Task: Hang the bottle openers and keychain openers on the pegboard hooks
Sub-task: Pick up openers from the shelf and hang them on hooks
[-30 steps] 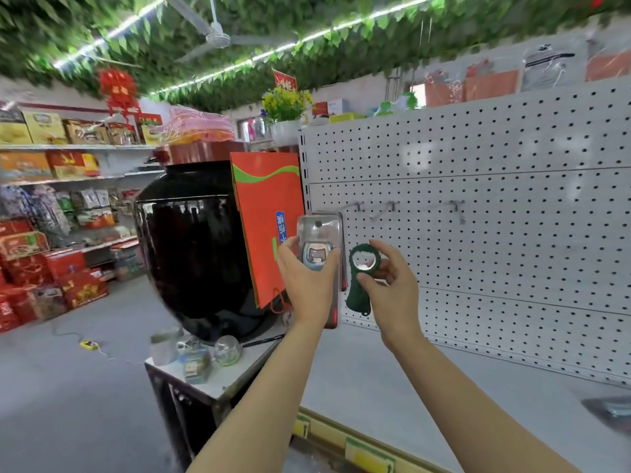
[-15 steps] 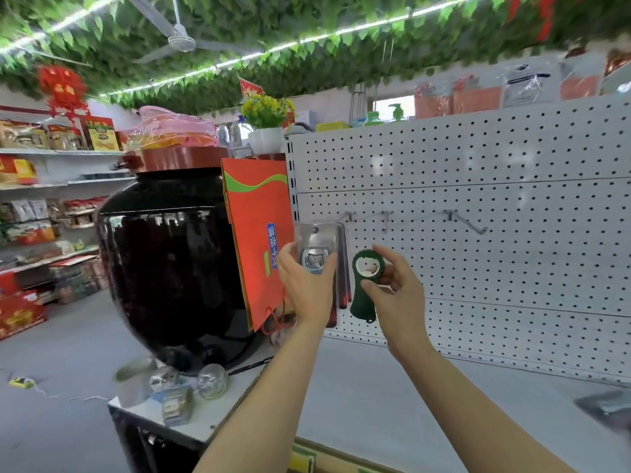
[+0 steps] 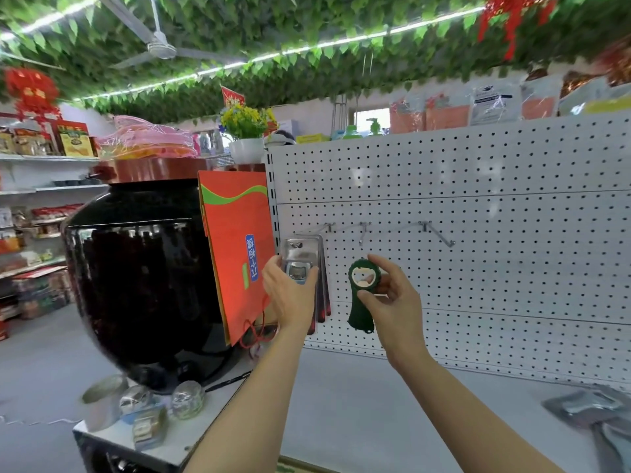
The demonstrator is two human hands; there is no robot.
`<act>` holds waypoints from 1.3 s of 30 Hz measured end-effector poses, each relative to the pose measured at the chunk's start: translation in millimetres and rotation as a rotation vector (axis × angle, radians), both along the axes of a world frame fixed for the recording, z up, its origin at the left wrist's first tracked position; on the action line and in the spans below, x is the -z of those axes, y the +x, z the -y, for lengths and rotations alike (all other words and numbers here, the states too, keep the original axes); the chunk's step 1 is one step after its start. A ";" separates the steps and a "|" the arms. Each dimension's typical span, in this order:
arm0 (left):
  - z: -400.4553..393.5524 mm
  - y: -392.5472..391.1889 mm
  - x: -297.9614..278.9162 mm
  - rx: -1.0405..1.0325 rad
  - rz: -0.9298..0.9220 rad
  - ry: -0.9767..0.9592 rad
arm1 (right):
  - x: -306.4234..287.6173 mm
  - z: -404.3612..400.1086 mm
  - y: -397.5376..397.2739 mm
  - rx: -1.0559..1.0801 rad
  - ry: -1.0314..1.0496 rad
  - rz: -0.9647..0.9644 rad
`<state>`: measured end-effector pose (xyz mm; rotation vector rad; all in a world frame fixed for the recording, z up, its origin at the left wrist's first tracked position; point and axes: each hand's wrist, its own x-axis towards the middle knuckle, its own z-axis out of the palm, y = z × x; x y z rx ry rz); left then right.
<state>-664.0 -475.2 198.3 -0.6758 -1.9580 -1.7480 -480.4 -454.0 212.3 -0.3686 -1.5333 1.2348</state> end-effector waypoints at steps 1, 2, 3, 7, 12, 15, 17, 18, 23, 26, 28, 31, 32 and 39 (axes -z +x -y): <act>-0.9 -1.8 -0.5 -0.005 -0.002 -0.016 | -0.3 -0.4 1.1 0.000 0.001 0.000; -1.7 -3.7 -0.9 -0.008 -0.003 -0.029 | -0.6 -0.9 1.6 -0.001 0.002 0.000; -1.7 -4.8 -1.7 -0.009 -0.003 -0.039 | -0.9 -1.5 1.8 0.001 0.002 0.002; 1.7 -8.1 -4.3 0.000 -0.032 -0.070 | -6.1 -3.6 0.6 0.010 -0.003 0.012; 15.1 -11.2 -9.0 0.059 -0.084 -0.114 | -19.1 -8.1 -4.4 0.030 0.025 -0.008; 28.0 -1.1 -13.9 0.043 -0.230 -0.054 | -26.0 -13.3 -9.6 0.048 0.039 -0.016; 35.9 8.9 -18.7 0.011 -0.395 -0.045 | -29.4 -16.7 -13.7 0.057 0.039 -0.021; 38.2 13.2 -21.5 0.026 -0.474 -0.064 | -30.8 -18.2 -15.8 0.060 0.039 -0.022; 30.1 26.8 -32.9 0.218 -0.801 -0.274 | -31.2 -23.4 -24.8 0.087 0.050 -0.031; 19.1 30.4 -34.6 0.275 -0.865 -0.347 | -30.1 -26.9 -29.8 0.102 0.050 -0.035; 12.6 30.4 -35.1 0.292 -0.868 -0.366 | -30.5 -30.0 -33.1 0.113 0.047 -0.042; 6.4 32.6 -37.3 0.312 -0.835 -0.373 | -32.5 -34.8 -35.2 0.130 0.030 -0.073; 4.5 33.0 -37.6 0.322 -0.834 -0.372 | -32.8 -36.3 -35.5 0.133 0.031 -0.077; -4.5 33.9 -35.9 0.333 -0.822 -0.321 | -31.4 -43.0 -34.8 0.106 0.039 -0.086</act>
